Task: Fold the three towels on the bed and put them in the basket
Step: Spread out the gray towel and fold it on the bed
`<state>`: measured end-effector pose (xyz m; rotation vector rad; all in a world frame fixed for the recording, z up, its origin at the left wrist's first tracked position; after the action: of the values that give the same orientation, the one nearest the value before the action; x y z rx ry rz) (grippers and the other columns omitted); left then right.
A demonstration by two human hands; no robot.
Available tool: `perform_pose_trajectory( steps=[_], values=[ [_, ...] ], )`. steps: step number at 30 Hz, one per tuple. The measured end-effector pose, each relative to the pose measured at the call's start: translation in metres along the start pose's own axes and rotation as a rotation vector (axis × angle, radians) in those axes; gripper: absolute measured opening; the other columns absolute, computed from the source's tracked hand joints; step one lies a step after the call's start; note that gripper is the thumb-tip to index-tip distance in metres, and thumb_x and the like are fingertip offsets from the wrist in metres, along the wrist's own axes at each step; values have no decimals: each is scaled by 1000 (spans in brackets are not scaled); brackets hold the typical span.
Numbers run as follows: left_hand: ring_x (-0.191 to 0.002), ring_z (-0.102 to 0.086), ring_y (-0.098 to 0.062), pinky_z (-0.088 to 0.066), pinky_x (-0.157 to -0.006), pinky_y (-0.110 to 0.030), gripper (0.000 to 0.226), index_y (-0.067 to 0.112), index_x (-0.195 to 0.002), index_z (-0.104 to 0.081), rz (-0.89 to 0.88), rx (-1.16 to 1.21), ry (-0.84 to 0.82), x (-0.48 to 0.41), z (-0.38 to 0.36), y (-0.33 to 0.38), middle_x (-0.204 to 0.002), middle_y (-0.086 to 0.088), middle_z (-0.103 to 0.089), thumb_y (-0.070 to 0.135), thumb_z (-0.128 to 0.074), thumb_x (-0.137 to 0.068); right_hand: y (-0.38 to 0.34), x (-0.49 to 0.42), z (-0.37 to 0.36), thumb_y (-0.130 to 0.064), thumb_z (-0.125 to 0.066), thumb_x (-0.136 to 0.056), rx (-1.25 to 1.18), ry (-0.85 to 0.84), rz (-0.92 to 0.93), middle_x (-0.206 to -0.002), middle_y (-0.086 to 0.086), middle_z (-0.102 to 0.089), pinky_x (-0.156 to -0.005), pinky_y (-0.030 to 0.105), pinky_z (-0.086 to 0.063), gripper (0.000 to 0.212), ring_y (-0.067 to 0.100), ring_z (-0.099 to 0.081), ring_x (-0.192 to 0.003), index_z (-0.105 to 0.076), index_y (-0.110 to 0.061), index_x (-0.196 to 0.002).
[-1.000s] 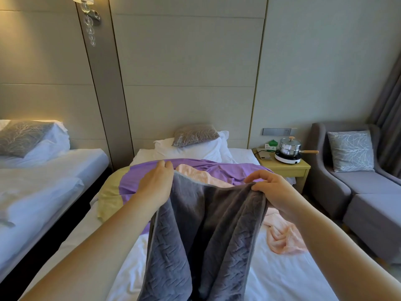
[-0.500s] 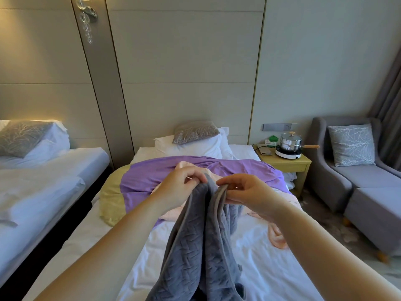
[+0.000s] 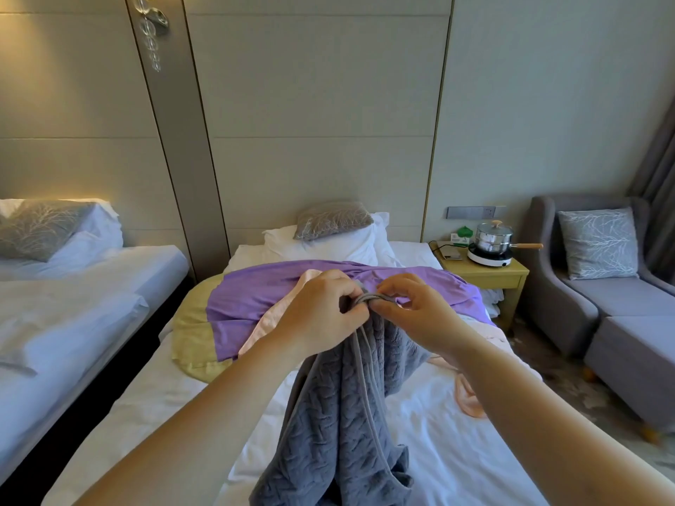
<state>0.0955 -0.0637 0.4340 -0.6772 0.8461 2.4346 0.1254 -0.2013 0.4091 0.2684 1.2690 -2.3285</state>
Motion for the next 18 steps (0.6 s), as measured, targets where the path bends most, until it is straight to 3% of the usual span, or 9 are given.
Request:
perform_pose_trajectory(
  steps=[4, 6, 9, 12, 16, 18],
  values=[
    [-86, -53, 0, -40, -77, -15, 16, 22, -88, -68, -58, 62, -2, -10, 11, 4, -87, 19, -53, 30, -54, -87, 3, 2, 2, -36, -71, -78, -48, -82, 10, -85, -16, -65, -68, 10, -44, 14, 0, -60, -78, -61, -43, -86],
    [-90, -51, 6, -35, -80, -6, 13, 19, -93, -68, -92, 70, 46, -18, 27, 8, -89, 20, -54, 21, -55, -90, 4, 1, 6, -30, -73, -79, -58, -81, 11, -86, -13, -67, -72, 14, -46, 17, 4, -62, -82, -61, -40, -84],
    [-100, -55, -3, -38, -91, -12, 17, 16, -99, -68, -112, 106, 122, -32, 56, 13, -100, 9, -63, 6, -55, -92, 0, -4, 15, -24, -73, -79, 28, -10, 66, -101, -10, -65, -85, 21, -44, 18, 8, -59, -97, -62, -36, -88],
    [-105, -59, -10, -41, -96, -20, 25, 20, -101, -65, -123, 194, 170, -46, 86, 19, -105, 4, -66, 1, -52, -93, -8, -11, 27, -30, -75, -77, 277, 61, 147, -131, -3, -45, -104, 32, -29, 26, 17, -38, -121, -66, -22, -101],
    [-92, -57, 0, -40, -87, -10, 29, 23, -99, -60, -122, 275, 300, -62, 129, 20, -102, 8, -64, -2, -47, -94, 1, -15, 28, -51, -71, -74, 524, -53, 140, -147, -11, -29, -110, 38, -19, 48, 16, -20, -132, -62, -37, -118],
    [-86, -55, -3, -39, -80, -9, 27, 20, -98, -60, 3, 322, 377, -61, 142, 2, -101, 2, -63, -1, -45, -96, 11, -16, 30, -59, -64, -75, 677, -105, 110, -141, -16, -38, -108, 38, -20, 45, 15, -26, -131, -62, -40, -115]
  ],
)
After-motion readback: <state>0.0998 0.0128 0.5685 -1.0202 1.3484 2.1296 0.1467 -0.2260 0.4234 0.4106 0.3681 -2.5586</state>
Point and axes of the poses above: each hand's wrist, its own x-axis away from the middle knuckle, its own z-axis out of the back of the hand, y = z × x, the point moved 8 cm from there along -x, towards the middle knuckle
